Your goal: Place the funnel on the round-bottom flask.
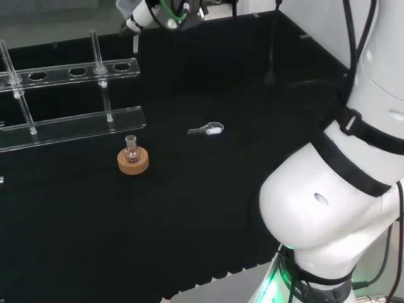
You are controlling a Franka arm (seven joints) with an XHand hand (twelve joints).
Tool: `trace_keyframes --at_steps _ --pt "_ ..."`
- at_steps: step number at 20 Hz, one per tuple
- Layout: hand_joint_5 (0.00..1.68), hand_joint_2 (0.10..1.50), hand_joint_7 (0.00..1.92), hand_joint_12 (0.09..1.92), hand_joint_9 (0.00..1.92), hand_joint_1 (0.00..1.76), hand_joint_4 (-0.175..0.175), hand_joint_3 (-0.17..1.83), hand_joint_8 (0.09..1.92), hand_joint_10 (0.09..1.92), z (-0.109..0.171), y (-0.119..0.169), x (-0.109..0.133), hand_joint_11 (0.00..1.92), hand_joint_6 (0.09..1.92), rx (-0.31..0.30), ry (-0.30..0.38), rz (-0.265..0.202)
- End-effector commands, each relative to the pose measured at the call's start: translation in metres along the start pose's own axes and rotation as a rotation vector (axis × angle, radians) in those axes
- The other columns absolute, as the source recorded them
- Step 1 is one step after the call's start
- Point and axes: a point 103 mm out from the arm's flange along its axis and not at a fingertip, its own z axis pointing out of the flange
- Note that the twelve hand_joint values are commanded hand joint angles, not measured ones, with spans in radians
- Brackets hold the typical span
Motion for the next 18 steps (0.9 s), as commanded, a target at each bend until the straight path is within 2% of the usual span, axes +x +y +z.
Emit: trace_keyframes --at_steps 1,7,16,18 --pt "1.38 0.75 1.44 1.38 1.23 1.13 0.175 0.41 0.32 0.28 0.007 -0.03 0.032 0.41 0.37 0.025 0.015 0.005" --pt "1.38 0.74 1.44 1.38 1.23 1.13 0.175 0.41 0.32 0.28 0.03 -0.055 0.04 0.41 0.36 0.081 0.05 -0.006" --pt "1.38 0.74 1.45 1.37 1.24 1.13 0.175 0.42 0.31 0.28 0.059 -0.089 0.046 0.41 0.36 0.049 0.051 -0.008" --pt "1.38 0.74 1.45 1.37 1.24 1.13 0.175 0.42 0.31 0.28 0.068 -0.094 0.051 0.41 0.36 0.028 0.032 -0.016"
